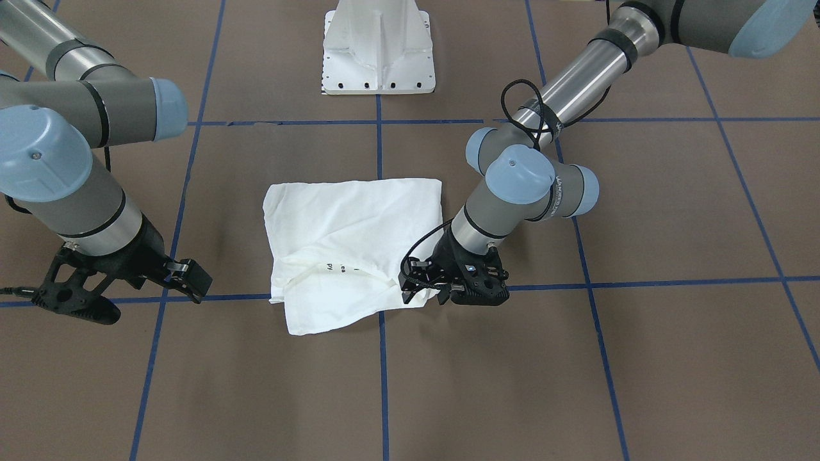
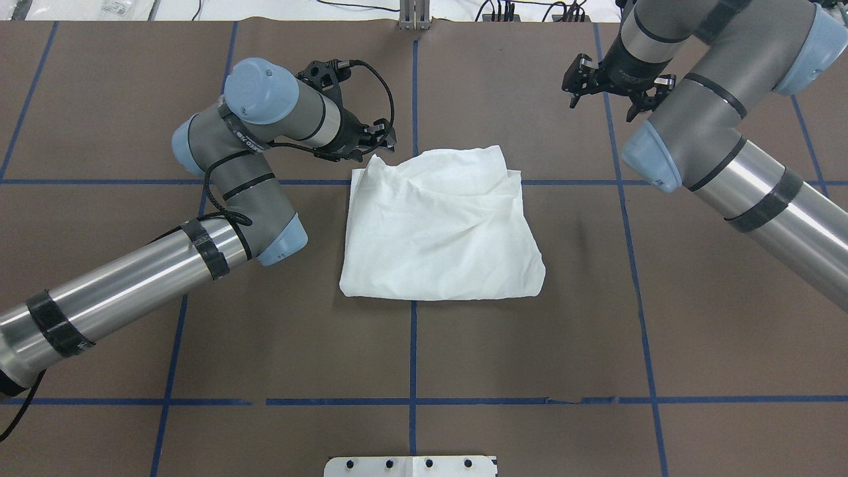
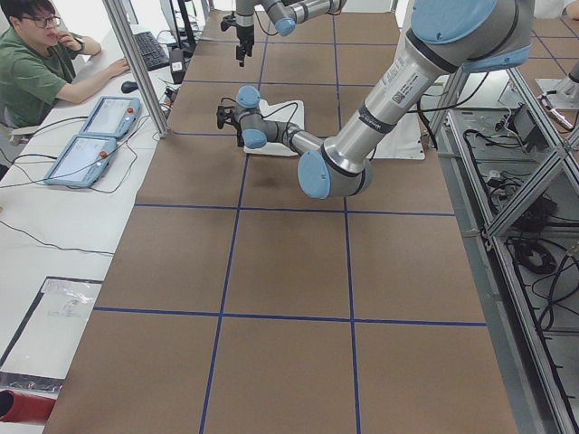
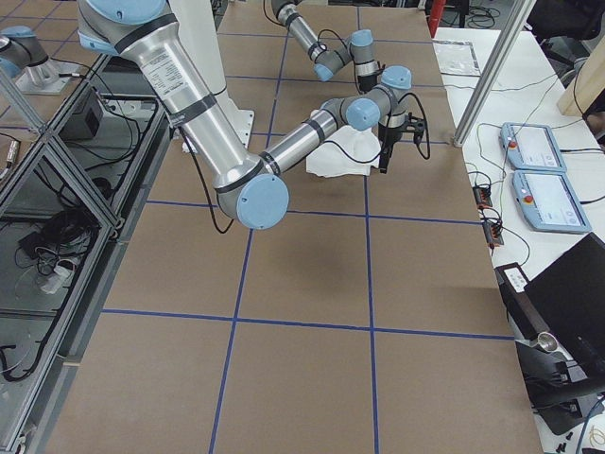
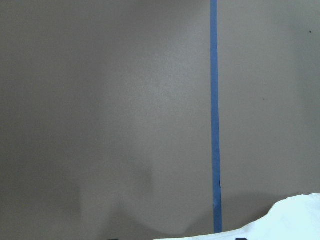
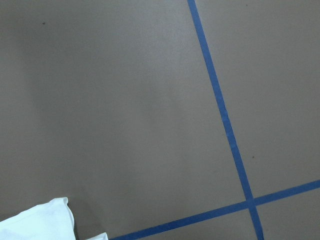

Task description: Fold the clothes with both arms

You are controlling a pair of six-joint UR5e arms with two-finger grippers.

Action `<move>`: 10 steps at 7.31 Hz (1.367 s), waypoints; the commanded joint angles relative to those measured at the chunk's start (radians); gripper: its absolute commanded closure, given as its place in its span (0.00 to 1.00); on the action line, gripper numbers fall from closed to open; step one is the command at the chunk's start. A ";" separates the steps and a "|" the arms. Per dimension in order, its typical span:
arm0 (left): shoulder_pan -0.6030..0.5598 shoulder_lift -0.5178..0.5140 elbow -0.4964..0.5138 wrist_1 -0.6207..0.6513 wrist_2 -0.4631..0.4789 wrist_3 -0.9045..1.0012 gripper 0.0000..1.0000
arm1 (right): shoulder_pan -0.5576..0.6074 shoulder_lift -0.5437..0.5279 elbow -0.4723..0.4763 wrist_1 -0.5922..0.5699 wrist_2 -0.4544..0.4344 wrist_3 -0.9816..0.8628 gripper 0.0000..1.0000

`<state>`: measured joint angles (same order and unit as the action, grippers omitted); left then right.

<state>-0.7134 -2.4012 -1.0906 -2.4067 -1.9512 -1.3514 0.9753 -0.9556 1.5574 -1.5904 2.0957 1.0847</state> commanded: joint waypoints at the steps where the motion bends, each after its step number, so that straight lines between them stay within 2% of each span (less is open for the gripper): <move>1: 0.002 0.007 0.000 0.000 0.000 0.000 1.00 | 0.000 -0.003 0.001 0.001 0.001 0.000 0.00; 5: -0.008 0.010 -0.006 0.001 -0.002 0.003 1.00 | 0.002 -0.005 0.003 0.001 0.001 0.000 0.00; 6: -0.039 0.014 -0.005 0.009 -0.003 0.012 1.00 | 0.002 -0.008 0.003 0.001 0.001 0.000 0.00; 8: -0.073 0.054 -0.006 0.000 -0.052 0.029 1.00 | 0.002 -0.041 0.004 0.058 0.001 0.001 0.00; 10: -0.075 0.065 -0.005 0.000 -0.051 0.052 1.00 | 0.002 -0.054 0.001 0.070 0.001 0.000 0.00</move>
<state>-0.7845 -2.3466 -1.0957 -2.4063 -1.9984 -1.3147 0.9771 -1.0007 1.5602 -1.5324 2.0970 1.0850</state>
